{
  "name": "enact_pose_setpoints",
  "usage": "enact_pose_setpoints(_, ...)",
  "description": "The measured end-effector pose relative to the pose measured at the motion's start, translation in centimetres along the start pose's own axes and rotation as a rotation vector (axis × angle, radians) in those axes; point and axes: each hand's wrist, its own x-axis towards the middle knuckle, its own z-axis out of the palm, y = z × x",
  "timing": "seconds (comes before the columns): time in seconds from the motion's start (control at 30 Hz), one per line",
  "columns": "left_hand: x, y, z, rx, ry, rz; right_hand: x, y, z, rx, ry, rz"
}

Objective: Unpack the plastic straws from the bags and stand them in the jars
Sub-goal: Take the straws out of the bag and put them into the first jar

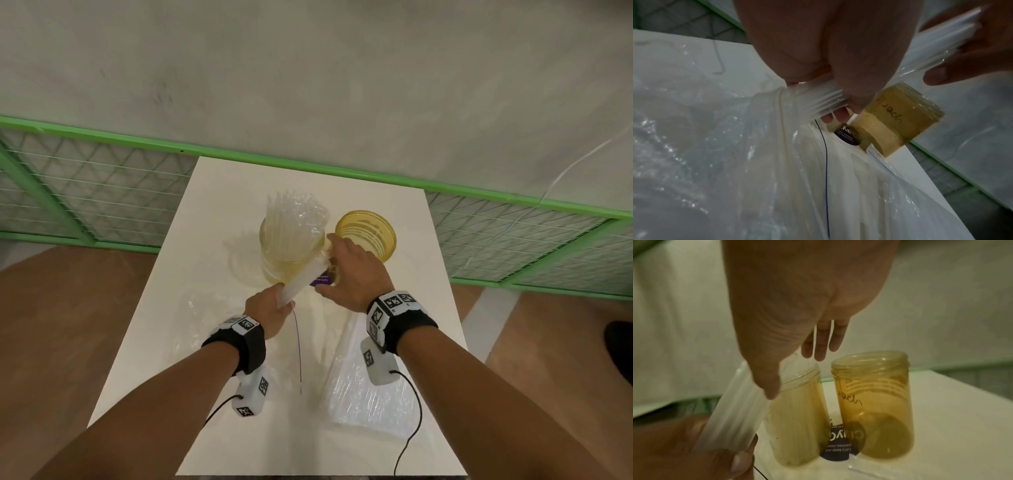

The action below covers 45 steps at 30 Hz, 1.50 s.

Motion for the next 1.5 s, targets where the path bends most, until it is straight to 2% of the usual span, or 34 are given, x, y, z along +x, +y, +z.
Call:
enact_pose_setpoints(0.1, 0.1, -0.2, -0.4, -0.259, 0.025, -0.001, -0.2, -0.3, 0.4, 0.380, -0.167, 0.057)
enact_pose_setpoints(0.17, 0.5, -0.2, -0.4, -0.291, -0.020, 0.021, -0.2, -1.2, 1.3, 0.489, -0.214, 0.047)
enact_pose_setpoints(0.3, -0.3, 2.1, -1.4, -0.402, -0.135, 0.138, 0.8, -3.2, 2.0, 0.669, -0.140, 0.117)
enact_pose_setpoints(0.4, -0.5, 3.3, -2.3, -0.569, -0.102, 0.155, 2.0, -4.0, 1.7, 0.746, -0.057, 0.171)
enact_pose_setpoints(0.5, -0.1, 3.6, -3.1, -0.539, -0.100, 0.154, 3.1, -4.3, 1.8, 0.751, 0.030, 0.212)
enact_pose_setpoints(0.6, -0.1, 3.0, -4.2, -0.560, -0.233, 0.024, 3.7, -4.6, 0.7, 0.765, 0.114, 0.231)
enact_pose_setpoints(0.63, 0.0, 2.4, -4.2, -0.653, -0.249, -0.037, 3.9, -4.7, 0.1, 0.774, 0.135, 0.233)
enact_pose_setpoints(0.77, 0.1, 0.5, -4.8, -1.182, -0.143, -0.414, 4.4, -5.1, -2.0, 0.841, 0.192, 0.222)
enact_pose_setpoints(0.87, 0.7, 0.3, -5.5, -1.444, -0.083, -0.494, 4.8, -6.1, -1.7, 0.879, 0.167, 0.195)
enact_pose_setpoints(0.9, 0.8, 0.8, -5.9, -1.462, -0.099, -0.477, 4.8, -6.6, -1.5, 0.880, 0.155, 0.192)
enact_pose_setpoints(0.97, 0.9, 1.8, -6.0, -1.346, -0.121, -0.454, 4.7, -7.3, -0.9, 0.875, 0.148, 0.206)
enact_pose_setpoints(1.03, 1.1, 2.4, -5.8, -1.231, -0.059, -0.459, 4.7, -7.5, -0.7, 0.863, 0.129, 0.222)
enact_pose_setpoints(1.13, 1.4, 2.2, -5.1, -1.188, 0.043, -0.480, 4.6, -7.2, -0.8, 0.859, 0.084, 0.230)
enact_pose_setpoints(1.27, 2.1, 2.2, -5.2, -1.200, 0.076, -0.442, 4.4, -7.3, -1.0, 0.885, 0.045, 0.189)
enact_pose_setpoints(1.4, 2.1, 3.4, -5.4, -1.238, 0.027, -0.372, 4.8, -8.1, -1.8, 0.822, 0.159, 0.213)
enact_pose_setpoints(1.5, 2.3, 3.7, -6.0, -1.156, -0.052, -0.389, 5.4, -8.8, -2.6, 0.745, 0.166, 0.168)
